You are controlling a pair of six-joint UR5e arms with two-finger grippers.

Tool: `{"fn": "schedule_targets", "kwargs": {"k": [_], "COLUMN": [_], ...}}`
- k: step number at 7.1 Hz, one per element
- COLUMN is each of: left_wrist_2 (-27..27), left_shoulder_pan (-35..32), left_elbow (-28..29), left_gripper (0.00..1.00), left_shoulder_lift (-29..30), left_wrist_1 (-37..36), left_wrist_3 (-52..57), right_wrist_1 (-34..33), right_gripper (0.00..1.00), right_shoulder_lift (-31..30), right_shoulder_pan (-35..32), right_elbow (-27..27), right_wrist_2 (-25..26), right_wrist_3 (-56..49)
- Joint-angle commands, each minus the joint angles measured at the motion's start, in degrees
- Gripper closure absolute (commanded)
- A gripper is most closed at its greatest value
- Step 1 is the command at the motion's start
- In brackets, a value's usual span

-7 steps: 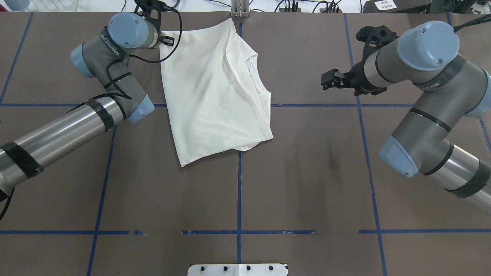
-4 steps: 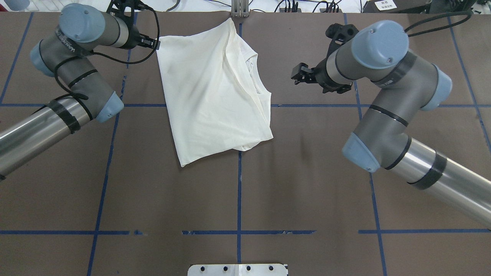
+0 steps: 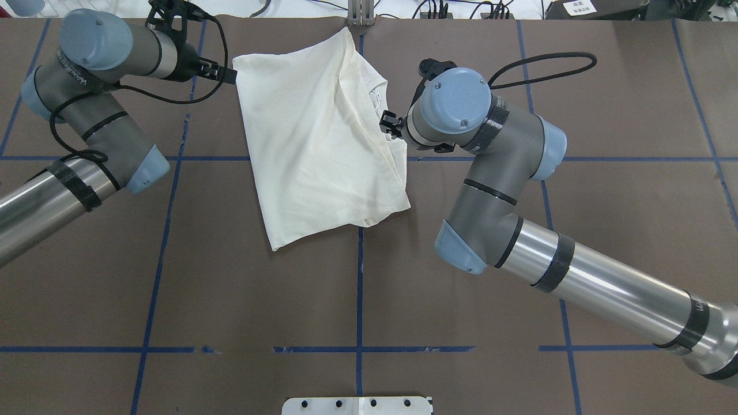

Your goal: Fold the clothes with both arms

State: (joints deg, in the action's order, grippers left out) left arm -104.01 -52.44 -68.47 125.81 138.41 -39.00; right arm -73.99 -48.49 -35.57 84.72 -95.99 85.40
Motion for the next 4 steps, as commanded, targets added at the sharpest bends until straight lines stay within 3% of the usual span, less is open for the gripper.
{"fn": "schedule_targets", "kwargs": {"k": [1,4], "left_wrist_2": [0.03,0.03], "left_shoulder_pan": [0.23,1.29], "left_elbow": [0.00,-0.09], "left_gripper": [0.00,0.00], "left_shoulder_lift": [-0.04,-0.04], "left_wrist_1": [0.02,0.10], "left_wrist_3": [-0.29,-1.96], "right_wrist_1": [-0.01,-0.10], "right_gripper": [0.36,0.41], "right_shoulder_lift": [0.33,-0.20], "right_shoulder_pan": [3.82,6.12], "right_elbow": [-1.57,-2.72], "right_wrist_2": [3.17,5.11], "right_wrist_3": [0.99,1.17]}}
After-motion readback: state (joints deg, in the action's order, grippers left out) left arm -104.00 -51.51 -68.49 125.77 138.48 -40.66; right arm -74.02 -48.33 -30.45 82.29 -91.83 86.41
